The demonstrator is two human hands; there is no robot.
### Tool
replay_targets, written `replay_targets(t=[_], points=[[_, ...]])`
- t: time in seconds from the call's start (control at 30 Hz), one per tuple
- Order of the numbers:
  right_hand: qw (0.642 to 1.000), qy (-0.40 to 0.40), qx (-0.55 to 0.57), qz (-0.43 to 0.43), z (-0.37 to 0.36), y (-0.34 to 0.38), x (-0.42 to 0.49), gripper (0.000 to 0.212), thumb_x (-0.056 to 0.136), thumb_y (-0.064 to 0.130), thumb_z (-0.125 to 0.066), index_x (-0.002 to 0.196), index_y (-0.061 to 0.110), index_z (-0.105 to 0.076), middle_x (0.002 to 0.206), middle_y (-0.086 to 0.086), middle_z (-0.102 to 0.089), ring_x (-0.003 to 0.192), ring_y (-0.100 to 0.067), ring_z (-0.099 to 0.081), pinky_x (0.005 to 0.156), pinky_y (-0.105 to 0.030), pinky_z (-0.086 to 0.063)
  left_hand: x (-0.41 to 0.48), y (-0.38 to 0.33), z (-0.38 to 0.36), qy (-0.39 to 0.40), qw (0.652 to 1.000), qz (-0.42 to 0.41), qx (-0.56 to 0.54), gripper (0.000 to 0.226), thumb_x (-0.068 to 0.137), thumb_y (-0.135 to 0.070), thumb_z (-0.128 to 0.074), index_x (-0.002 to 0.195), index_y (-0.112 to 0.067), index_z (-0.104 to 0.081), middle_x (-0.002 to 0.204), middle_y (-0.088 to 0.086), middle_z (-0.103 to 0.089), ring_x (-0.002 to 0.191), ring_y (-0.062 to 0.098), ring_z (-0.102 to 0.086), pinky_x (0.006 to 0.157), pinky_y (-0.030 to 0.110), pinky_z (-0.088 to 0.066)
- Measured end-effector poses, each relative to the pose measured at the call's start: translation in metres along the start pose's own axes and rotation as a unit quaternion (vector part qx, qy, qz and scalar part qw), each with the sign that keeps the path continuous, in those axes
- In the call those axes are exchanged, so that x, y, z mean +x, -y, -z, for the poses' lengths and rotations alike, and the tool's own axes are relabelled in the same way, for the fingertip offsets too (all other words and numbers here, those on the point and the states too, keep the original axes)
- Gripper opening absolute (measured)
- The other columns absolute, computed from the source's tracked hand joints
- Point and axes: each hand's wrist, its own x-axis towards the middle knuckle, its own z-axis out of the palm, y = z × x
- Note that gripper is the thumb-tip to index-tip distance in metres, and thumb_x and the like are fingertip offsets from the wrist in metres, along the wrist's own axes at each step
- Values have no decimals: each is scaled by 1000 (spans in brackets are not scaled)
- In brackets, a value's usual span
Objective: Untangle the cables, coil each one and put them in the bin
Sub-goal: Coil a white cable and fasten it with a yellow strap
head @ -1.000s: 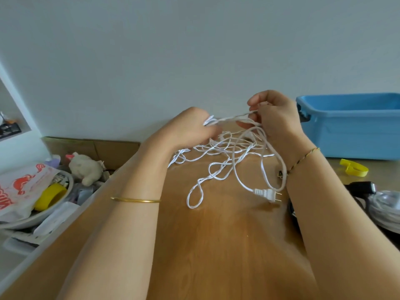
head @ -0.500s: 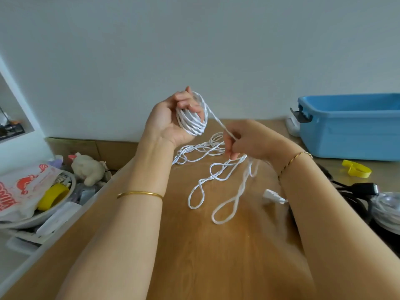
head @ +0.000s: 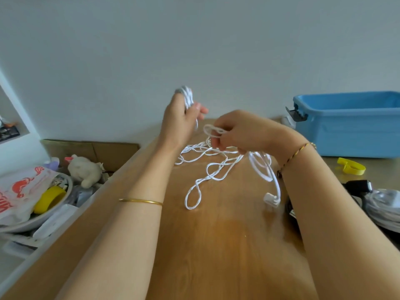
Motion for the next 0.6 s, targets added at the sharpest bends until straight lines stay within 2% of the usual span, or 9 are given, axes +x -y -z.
replay_targets(t=[0.07, 0.13, 0.2, 0.27, 0.37, 0.43, 0.47, 0.53, 0.6], points=[[997, -65, 34, -16, 3, -4, 0, 20, 78, 1, -57, 75, 16, -71, 63, 5, -58, 47, -3, -45, 47, -15, -37, 1, 0, 2, 72, 993, -7, 97, 6, 93, -14, -46, 97, -11, -48, 82, 4, -64, 68, 11, -57, 73, 24, -47], [991, -112, 73, -27, 4, -8, 2, 17, 77, 1, -58, 77, 9, -73, 58, 5, -55, 45, -4, -41, 47, -17, -34, 1, -2, 4, 133, 979, 5, 153, 10, 87, -18, -47, 85, -9, -44, 77, 16, -57, 69, 24, -54, 71, 39, -47], [977, -167, 126, -40, 5, -11, 3, 18, 76, -3, -54, 80, 0, -71, 57, -1, -53, 46, -9, -39, 49, -23, -34, 0, -8, 7, 171, 978, 69, 103, 7, 91, -11, -46, 95, -6, -48, 76, 21, -60, 61, 22, -54, 60, 38, -48], [961, -206, 174, -51, 4, -15, 4, 21, 77, -6, -47, 80, -5, -69, 57, -6, -53, 47, -13, -40, 49, -26, -35, -3, -14, 12, 186, 972, 145, 0, 24, 88, -5, -45, 110, -9, -51, 73, 12, -65, 56, 18, -54, 56, 28, -46], [943, -227, 237, -56, 1, -18, 7, 26, 80, -8, -42, 79, 4, -65, 60, -7, -53, 47, -15, -44, 45, -23, -38, -4, -16, 20, 223, 963, 152, -14, 48, 66, -14, -53, 114, -16, -53, 84, 10, -68, 69, 18, -61, 67, 31, -50], [937, -234, 252, -61, -1, -21, 10, 26, 82, -6, -43, 88, 7, -65, 67, -7, -57, 54, -16, -50, 50, -25, -42, -4, -15, 19, 228, 963, 141, 13, 50, 66, -17, -61, 114, -20, -53, 94, 8, -67, 81, 19, -64, 74, 34, -51], [943, -240, 221, -64, -2, -25, 13, 27, 83, -4, -44, 95, 8, -65, 74, -7, -59, 59, -16, -52, 54, -26, -44, -4, -14, 19, 218, 966, 140, 8, 47, 70, -13, -66, 115, -19, -53, 94, 5, -65, 82, 18, -64, 74, 34, -51], [965, -245, 72, -67, -4, -31, 16, 33, 83, 3, -52, 113, 14, -60, 96, -6, -59, 75, -17, -55, 67, -28, -47, -1, -10, 18, 192, 973, 131, -3, 41, 80, -2, -66, 115, -17, -51, 89, 2, -62, 77, 16, -63, 73, 34, -48], [965, -257, -31, -45, -10, -33, 19, 43, 79, 10, -62, 120, 18, -51, 116, -5, -51, 98, -22, -52, 85, -37, -47, 0, -10, 18, 180, 976, 123, 7, 38, 83, 2, -63, 114, -15, -50, 83, 2, -62, 73, 17, -61, 73, 36, -48]])
